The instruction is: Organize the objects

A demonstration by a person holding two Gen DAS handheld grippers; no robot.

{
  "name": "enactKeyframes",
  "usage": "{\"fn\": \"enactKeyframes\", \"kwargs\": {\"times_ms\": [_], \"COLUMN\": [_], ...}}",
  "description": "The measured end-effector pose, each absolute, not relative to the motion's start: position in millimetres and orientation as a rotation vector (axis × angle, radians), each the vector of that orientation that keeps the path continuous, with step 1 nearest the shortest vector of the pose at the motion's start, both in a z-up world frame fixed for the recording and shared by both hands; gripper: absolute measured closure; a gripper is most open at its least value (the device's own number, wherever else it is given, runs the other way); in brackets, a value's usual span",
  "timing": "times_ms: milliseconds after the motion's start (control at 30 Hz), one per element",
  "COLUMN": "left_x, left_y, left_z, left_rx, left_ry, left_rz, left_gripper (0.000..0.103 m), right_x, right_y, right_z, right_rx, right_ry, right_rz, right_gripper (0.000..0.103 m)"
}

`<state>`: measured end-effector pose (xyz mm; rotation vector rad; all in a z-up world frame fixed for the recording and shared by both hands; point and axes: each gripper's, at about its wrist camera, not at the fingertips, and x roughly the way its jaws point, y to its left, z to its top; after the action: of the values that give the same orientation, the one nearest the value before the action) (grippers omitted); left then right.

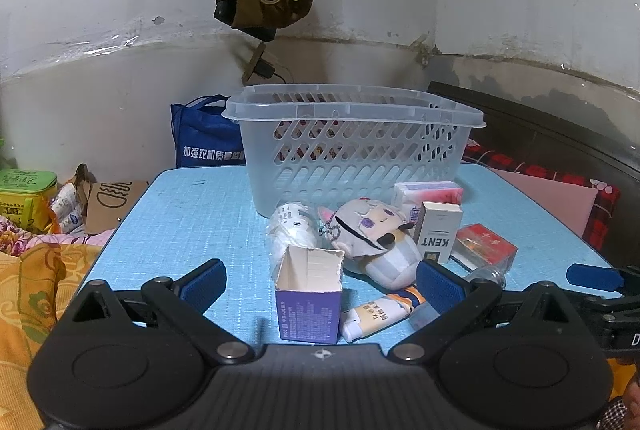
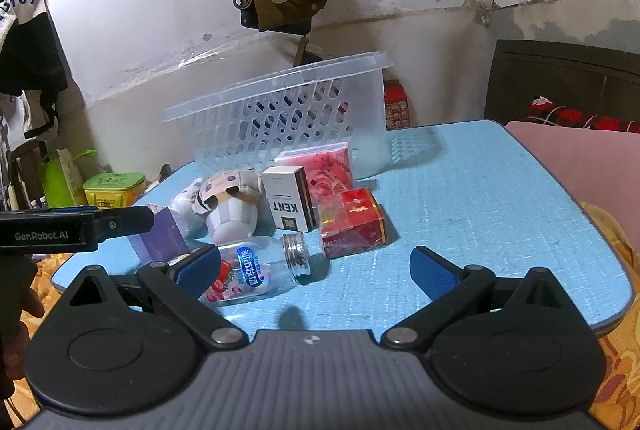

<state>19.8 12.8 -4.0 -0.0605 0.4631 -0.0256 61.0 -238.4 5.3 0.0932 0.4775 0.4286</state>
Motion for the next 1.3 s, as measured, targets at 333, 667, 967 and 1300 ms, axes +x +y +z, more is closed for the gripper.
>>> {"fn": "enactKeyframes", "kwargs": {"times_ms": [333, 667, 967, 1300], "left_x": [20.9, 20.5, 20.6, 20.6], "left_y": [13.5, 13.7, 13.8, 13.9], "left_z": [-4.1, -4.1, -4.4, -4.5], "left_rx": [-0.069, -0.069, -0.069, -0.070], "left_ry": [0.459, 0.459, 0.459, 0.459], "left_rz": [-0.024, -0.024, -0.024, -0.023], "left_gripper": [0.000, 0.000, 0.000, 0.000], "right_x": [60.6, 61.4, 61.3, 61.5], "right_y": [-238.3, -237.7, -238.2, -238.7], "right_z": [4.9, 3.6, 3.2, 2.3], "right_rx": [0.091, 0.087, 0.089, 0.090], "right_ry": [0.476, 0.480, 0.481, 0.483], "right_rz": [0.423, 0.423, 0.422, 0.418], "right_gripper": [0.000, 0.000, 0.000, 0.000]}}
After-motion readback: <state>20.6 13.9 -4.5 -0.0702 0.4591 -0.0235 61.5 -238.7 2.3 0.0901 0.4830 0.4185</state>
